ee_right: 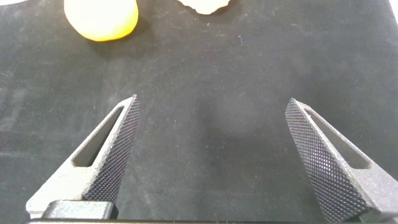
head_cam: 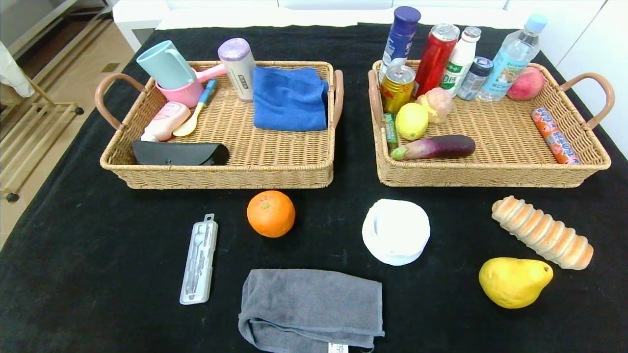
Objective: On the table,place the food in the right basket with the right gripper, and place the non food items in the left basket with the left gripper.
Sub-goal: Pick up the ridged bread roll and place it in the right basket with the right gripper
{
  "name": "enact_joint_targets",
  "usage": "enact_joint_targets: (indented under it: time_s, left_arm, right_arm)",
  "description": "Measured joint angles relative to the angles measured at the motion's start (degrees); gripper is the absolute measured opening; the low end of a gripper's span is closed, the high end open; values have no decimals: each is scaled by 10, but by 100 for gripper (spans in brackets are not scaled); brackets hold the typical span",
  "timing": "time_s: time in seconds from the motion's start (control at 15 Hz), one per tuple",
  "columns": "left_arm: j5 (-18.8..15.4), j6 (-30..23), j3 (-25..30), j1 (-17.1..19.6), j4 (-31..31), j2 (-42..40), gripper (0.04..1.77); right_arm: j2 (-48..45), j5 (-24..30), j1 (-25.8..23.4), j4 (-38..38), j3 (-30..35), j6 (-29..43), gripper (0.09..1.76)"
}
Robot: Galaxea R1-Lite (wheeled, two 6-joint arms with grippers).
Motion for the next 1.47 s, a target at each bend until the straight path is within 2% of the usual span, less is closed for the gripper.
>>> enact_joint_targets:
  time_s: [0.13,0.33,0.47,0.67,1.07,1.2,1.33,1.47]
  left_arm:
    - [-3,17,0,0,-4,0,172]
    - [-22,26,-13,0,-3,1,172]
    - [-53,-8,-56,0,2,12,172]
    - [-90,-26,-133,-5,-1,76,172]
    - [-233,-10,-275,-37,-1,255,172]
    - [-251,-4,-307,-69,0,312,172]
    - [-253,0,-333,-127,-2,362,172]
    - [-253,3,-359,-177,-5,411,172]
  right_arm:
    - [0,3,0,0,-7,5,171]
    - [6,40,0,9,-61,24,171]
    - [25,56,1,10,-92,26,171]
    - [80,86,4,7,-147,28,171]
    - [237,178,6,7,-277,16,171]
    - [286,204,6,7,-305,9,171]
    - [331,213,15,7,-330,-1,171]
    - [368,212,52,7,-345,-2,171]
